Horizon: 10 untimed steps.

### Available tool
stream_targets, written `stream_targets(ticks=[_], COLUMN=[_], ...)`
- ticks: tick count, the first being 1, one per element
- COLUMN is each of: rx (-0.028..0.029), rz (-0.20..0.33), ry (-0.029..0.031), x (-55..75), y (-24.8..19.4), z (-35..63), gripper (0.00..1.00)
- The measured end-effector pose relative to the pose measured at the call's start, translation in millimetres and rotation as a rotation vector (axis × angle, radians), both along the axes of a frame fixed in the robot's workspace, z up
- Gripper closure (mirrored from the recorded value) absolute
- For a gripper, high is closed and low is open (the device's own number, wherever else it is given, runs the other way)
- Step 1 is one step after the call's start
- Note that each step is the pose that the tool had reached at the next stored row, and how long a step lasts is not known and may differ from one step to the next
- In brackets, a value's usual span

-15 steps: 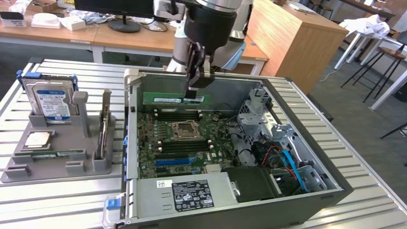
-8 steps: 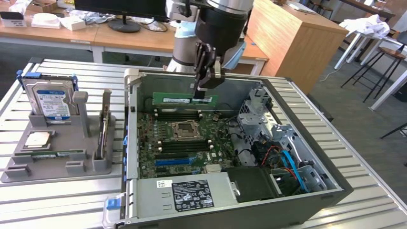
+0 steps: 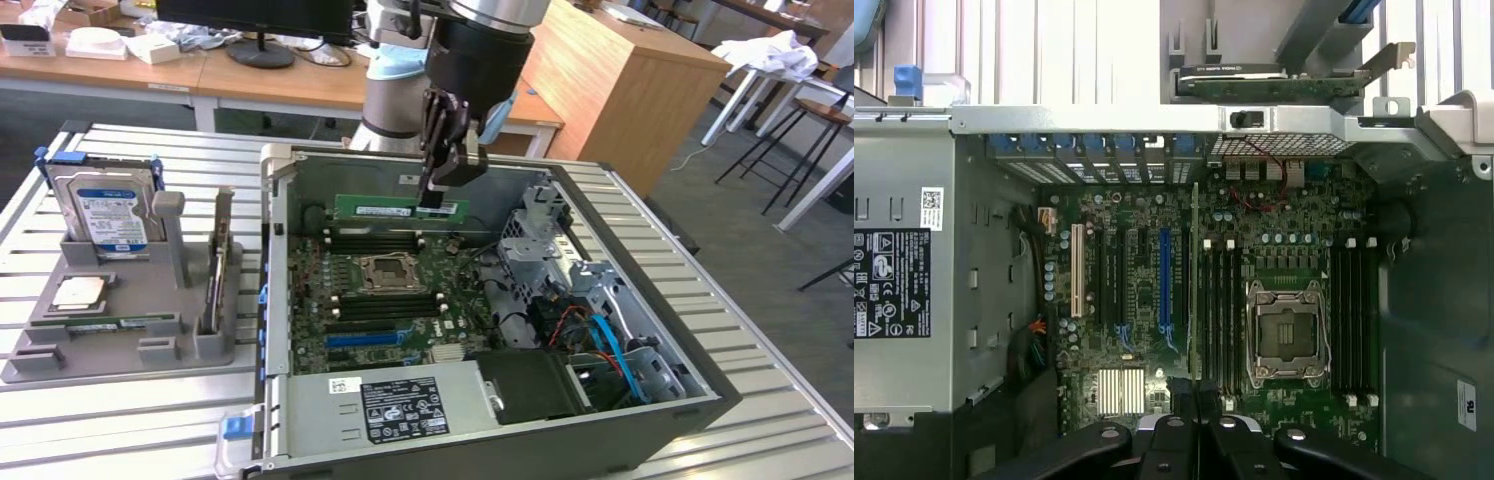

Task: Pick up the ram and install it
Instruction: 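Pick up the ram and move it above insertion slot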

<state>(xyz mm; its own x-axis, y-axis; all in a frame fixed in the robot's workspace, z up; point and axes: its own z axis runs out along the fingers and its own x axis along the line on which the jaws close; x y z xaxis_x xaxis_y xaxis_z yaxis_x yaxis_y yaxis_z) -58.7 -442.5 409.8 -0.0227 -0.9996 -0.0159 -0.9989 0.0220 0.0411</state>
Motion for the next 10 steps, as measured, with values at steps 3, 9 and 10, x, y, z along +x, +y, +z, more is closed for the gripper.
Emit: stream_targets(ticks=[3, 9, 10], rx=[0.0, -0.0001, -0.0001], rz=[0.0, 0.0, 0.0], ry=[0.0, 0.0003, 0.0004], x=[0.7, 14.6, 15.1], y=[0.0, -0.1, -0.1], z=[0.0, -0.1, -0.1], gripper=[0.89, 0.89, 0.89])
